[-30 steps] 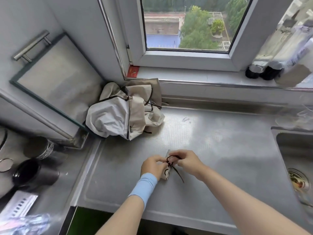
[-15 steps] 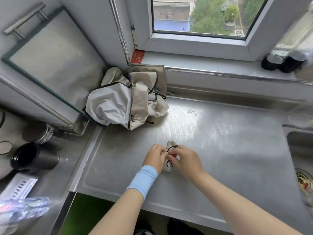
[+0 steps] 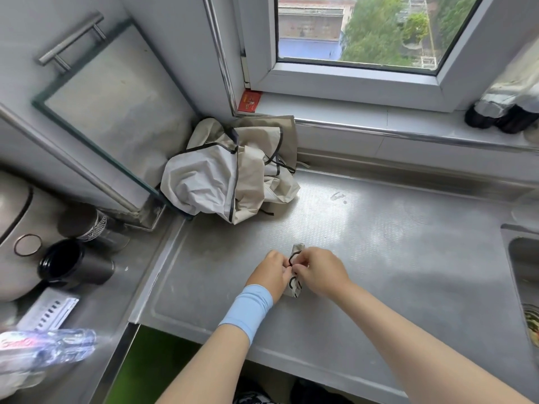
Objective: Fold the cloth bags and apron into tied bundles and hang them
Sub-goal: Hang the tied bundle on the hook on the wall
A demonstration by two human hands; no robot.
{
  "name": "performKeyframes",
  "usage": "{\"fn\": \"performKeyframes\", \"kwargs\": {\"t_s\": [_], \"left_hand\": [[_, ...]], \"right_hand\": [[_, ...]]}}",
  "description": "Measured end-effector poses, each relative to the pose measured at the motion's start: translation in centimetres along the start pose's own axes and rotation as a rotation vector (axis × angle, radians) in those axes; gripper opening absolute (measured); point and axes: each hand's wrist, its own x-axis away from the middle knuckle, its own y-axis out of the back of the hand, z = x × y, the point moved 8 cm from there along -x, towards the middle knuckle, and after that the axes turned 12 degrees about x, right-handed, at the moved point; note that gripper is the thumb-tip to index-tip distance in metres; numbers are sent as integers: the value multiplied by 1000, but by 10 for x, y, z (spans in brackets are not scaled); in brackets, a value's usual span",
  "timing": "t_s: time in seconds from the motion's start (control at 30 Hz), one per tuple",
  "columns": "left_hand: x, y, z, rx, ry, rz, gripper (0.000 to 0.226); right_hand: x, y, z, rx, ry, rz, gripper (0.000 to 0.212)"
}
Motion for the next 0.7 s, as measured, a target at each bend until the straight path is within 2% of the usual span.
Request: {"fn": "performKeyframes", "kwargs": {"t_s": [0.13, 0.23, 0.3, 0.43, 0.53, 0.63, 0.7], "left_hand": [[-4, -3, -8, -67, -7, 9, 10], [-6, -7, -11, -80, -70, 5, 11], [-6, -8, -6, 58, -69, -50, 10], [-4, -19, 14, 549, 158, -99, 9], [-8, -23, 12, 529, 166, -69, 10], [-7, -18, 9, 543, 110, -50, 9], [-6, -15, 8, 531, 65, -37, 13]], "right_hand": [[3, -9, -8, -133, -49, 40, 7], [10, -10, -3, -125, 30, 42, 11], [13, -5, -3, -57, 78, 4, 12], [16, 0, -9, 11, 114, -53, 10], [16, 2, -11, 30, 119, -69, 11], [11, 1, -22, -278, -14, -40, 3], [10, -1, -28, -503, -106, -17, 10]]}}
